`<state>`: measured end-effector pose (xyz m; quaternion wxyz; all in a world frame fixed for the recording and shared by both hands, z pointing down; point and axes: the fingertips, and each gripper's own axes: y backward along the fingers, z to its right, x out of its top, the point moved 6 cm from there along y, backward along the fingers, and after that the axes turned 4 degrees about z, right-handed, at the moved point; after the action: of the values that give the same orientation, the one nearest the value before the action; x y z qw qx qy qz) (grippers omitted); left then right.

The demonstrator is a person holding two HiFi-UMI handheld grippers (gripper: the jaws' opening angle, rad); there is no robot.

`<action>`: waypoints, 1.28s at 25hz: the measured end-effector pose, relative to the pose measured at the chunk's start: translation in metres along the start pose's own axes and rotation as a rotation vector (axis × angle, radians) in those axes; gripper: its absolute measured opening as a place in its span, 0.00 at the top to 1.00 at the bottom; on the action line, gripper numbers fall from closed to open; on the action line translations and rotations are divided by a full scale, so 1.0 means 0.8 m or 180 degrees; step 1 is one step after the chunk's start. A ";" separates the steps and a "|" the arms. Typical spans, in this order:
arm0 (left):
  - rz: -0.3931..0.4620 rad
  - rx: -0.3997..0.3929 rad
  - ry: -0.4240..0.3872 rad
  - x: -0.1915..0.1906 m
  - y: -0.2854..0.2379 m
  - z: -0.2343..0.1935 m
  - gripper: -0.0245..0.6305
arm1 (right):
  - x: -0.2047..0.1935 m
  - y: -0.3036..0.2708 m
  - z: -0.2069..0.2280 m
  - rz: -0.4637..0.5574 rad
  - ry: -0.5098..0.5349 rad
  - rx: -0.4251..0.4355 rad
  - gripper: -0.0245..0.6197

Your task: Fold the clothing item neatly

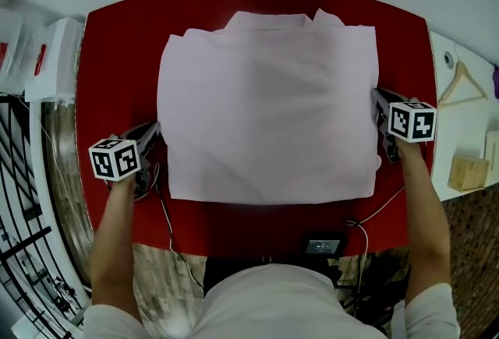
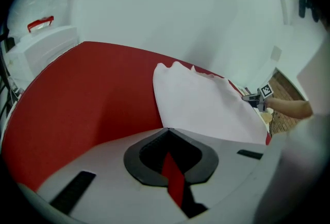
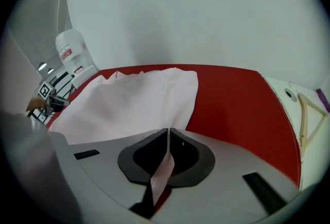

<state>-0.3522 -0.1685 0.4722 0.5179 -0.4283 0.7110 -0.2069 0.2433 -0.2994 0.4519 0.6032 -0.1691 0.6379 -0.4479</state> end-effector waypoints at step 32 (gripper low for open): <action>0.0295 0.0227 -0.1370 0.191 -0.139 -0.006 0.95 | 0.106 -0.107 0.007 -0.0082 0.0618 -0.0239 0.92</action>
<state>-0.3270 -0.3562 0.4706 0.6815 -0.4109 0.5952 -0.1116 0.2027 -0.4118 0.4666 0.5260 -0.1556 0.7074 -0.4457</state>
